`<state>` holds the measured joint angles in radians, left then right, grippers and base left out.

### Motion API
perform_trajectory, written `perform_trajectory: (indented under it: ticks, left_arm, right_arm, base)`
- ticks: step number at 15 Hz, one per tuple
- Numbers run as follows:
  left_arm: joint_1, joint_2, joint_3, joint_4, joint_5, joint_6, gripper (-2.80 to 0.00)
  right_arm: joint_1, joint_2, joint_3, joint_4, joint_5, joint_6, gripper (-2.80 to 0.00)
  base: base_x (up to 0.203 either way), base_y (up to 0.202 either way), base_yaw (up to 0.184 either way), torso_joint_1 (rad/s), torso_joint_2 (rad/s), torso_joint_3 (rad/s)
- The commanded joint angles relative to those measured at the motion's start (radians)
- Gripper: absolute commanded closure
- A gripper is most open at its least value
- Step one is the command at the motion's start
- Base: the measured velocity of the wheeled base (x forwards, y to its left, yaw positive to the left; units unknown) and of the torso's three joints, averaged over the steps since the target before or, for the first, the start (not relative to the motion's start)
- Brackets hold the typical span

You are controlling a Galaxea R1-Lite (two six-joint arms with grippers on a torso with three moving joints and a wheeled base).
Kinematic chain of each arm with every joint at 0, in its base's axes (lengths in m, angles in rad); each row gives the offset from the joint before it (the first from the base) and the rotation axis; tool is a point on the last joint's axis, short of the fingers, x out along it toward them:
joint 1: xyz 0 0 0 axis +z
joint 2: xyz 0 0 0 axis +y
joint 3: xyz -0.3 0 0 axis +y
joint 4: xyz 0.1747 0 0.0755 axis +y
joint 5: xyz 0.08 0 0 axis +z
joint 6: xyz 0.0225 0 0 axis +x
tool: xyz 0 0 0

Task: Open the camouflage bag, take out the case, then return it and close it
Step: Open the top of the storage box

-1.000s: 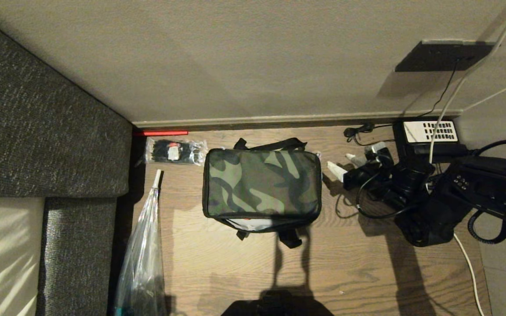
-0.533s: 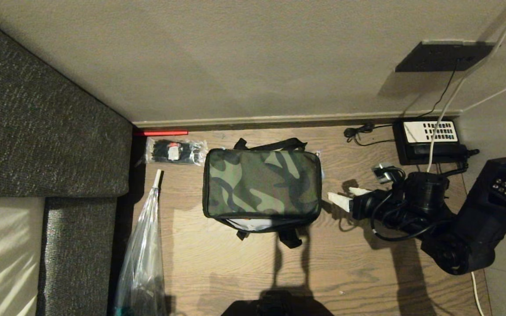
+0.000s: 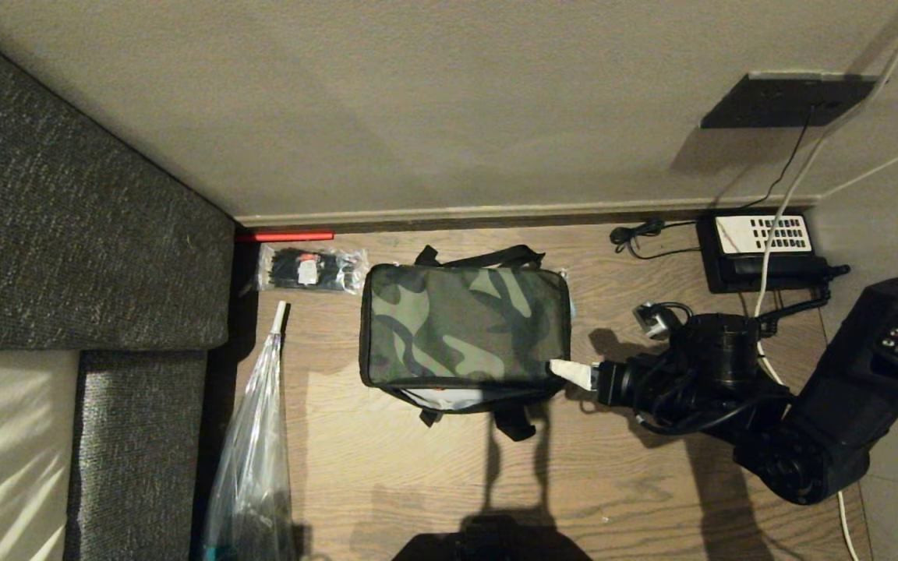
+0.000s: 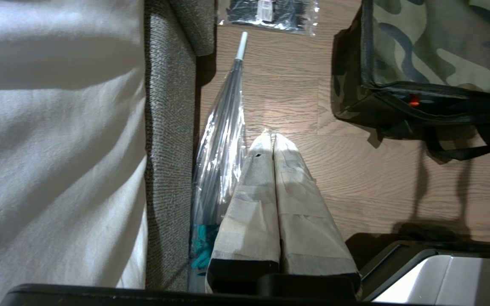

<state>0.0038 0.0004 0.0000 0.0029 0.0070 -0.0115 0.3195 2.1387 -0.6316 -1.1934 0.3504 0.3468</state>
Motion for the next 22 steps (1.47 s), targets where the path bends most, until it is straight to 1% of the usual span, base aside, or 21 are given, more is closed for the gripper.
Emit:
perform_trajectory:
  ticks: [1,2,3,4,9,12,14,15,16,17,19,20,21,22]
  left_arm:
    - [0.001,-0.002,0.003,0.0,0.001,-0.001,0.0]
    - [0.001,-0.002,0.003,0.0,0.001,-0.001,0.0]
    - [0.001,-0.002,0.003,0.0,0.001,-0.001,0.0]
    - [0.001,-0.002,0.003,0.0,0.001,-0.001,0.0]
    - [0.001,-0.002,0.003,0.0,0.001,-0.001,0.0]
    - [0.001,-0.002,0.003,0.0,0.001,-0.001,0.0]
    - [0.001,-0.002,0.003,0.0,0.001,-0.001,0.0]
    - [0.001,-0.002,0.003,0.0,0.001,-0.001,0.0]
    - [0.001,-0.002,0.003,0.0,0.001,-0.001,0.0]
    - [0.001,-0.002,0.003,0.0,0.001,-0.001,0.0]
    - [0.001,-0.002,0.003,0.0,0.001,-0.001,0.0]
    - [0.001,-0.002,0.003,0.0,0.001,-0.001,0.0]
    - [0.001,-0.002,0.003,0.0,0.001,-0.001,0.0]
    - [0.001,-0.002,0.003,0.0,0.001,-0.001,0.0]
  right_arm:
    - [0.03,0.012,-0.022,-0.002,-0.005,0.014,-2.8]
    - [0.039,0.015,-0.03,-0.001,-0.01,0.028,-2.8]
    - [0.065,0.019,-0.061,0.0,-0.016,0.062,-2.8]
    - [0.077,0.025,-0.072,0.001,-0.018,0.074,-2.8]
    - [0.09,0.066,-0.123,0.02,-0.019,0.075,-2.8]
    - [0.089,0.061,-0.132,0.03,-0.018,0.074,-2.8]
    - [0.089,0.044,-0.151,0.063,-0.016,0.103,-2.8]
    - [0.089,0.021,-0.169,0.073,-0.015,0.16,-2.8]
    - [0.089,-0.015,-0.191,0.086,-0.012,0.241,-2.8]
    - [0.089,-0.044,-0.212,0.106,-0.008,0.3,-2.8]
    - [0.089,-0.075,-0.234,0.143,-0.007,0.335,-2.8]
    - [0.089,-0.111,-0.259,0.17,-0.007,0.392,-2.8]
    - [0.089,-0.124,-0.296,0.185,-0.007,0.47,-2.8]
    - [0.089,-0.135,-0.325,0.202,-0.008,0.526,-2.8]
  base:
    - [0.0,0.0,0.0,0.0,0.0,0.0]
    - [0.0,0.0,0.0,0.0,0.0,0.0]
    - [0.0,0.0,0.0,0.0,0.0,0.0]
    - [0.0,0.0,0.0,0.0,0.0,0.0]
    - [0.0,0.0,0.0,0.0,0.0,0.0]
    - [0.0,0.0,0.0,0.0,0.0,0.0]
    - [0.0,0.0,0.0,0.0,0.0,0.0]
    - [0.0,0.0,0.0,0.0,0.0,0.0]
    - [0.0,0.0,0.0,0.0,0.0,0.0]
    - [0.0,0.0,0.0,0.0,0.0,0.0]
    - [0.0,0.0,0.0,0.0,0.0,0.0]
    - [0.0,0.0,0.0,0.0,0.0,0.0]
    - [0.0,0.0,0.0,0.0,0.0,0.0]
    - [0.0,0.0,0.0,0.0,0.0,0.0]
